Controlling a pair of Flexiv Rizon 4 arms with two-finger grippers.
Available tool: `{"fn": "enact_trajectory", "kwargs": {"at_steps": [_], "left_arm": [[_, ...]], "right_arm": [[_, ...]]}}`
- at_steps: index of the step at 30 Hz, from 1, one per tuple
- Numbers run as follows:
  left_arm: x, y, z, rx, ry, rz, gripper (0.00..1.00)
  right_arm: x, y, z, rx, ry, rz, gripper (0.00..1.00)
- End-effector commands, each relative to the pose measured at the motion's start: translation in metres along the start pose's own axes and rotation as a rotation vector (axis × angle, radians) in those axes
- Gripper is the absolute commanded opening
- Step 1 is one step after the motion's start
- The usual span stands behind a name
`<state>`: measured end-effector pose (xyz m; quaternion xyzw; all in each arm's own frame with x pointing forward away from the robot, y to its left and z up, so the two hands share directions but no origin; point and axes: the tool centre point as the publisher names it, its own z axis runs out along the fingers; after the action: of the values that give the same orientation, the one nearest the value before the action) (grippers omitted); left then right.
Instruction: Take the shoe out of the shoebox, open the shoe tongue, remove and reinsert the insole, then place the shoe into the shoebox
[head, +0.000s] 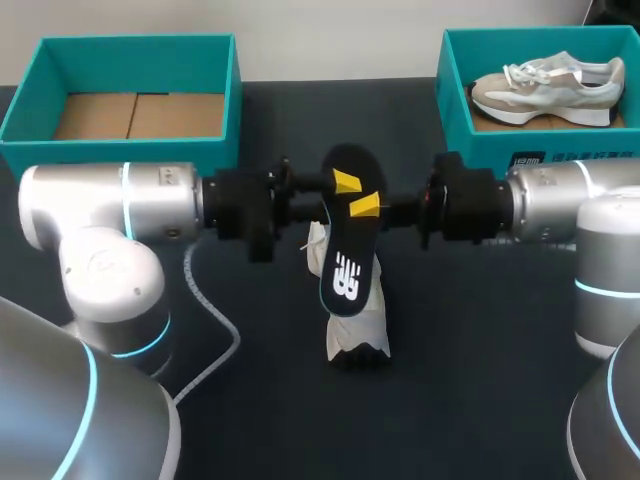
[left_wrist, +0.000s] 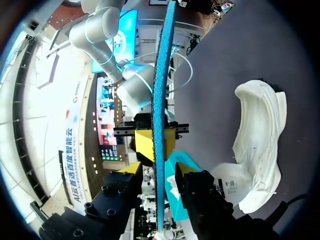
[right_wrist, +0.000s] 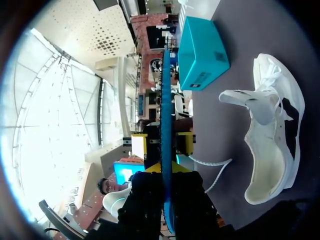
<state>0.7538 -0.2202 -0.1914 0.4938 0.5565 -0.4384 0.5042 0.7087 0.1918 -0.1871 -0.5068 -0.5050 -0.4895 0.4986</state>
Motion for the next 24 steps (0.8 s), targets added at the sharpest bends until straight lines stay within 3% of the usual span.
{"fn": "enact_trajectory", "kwargs": {"at_steps": [1,12,15,24], "left_arm": [[0.002,-0.0006,0.0082,-0.008,-0.005,-0.001,0.39],[0.0045,-0.0027,0.0111,-0.006,-0.006,-0.011,0.18],[0.0049,-0.0016,0.0111,-0.014,-0.008,-0.018,0.0],[0.0045,-0.003,0.0132,-0.012,-0.007,-0.039,0.0]], "right_arm": [[-0.0015,0.0003,0.0044,-0.002,-0.001,0.0,0.0],[-0.0023,-0.0019,0.0042,-0.012,0.002,0.001,0.0],[-0.0025,-0.0018,0.0043,-0.01,0.003,0.001,0.0],[-0.0036,-0.0026,0.0018,-0.016,0.005,-0.002,0.0]]}}
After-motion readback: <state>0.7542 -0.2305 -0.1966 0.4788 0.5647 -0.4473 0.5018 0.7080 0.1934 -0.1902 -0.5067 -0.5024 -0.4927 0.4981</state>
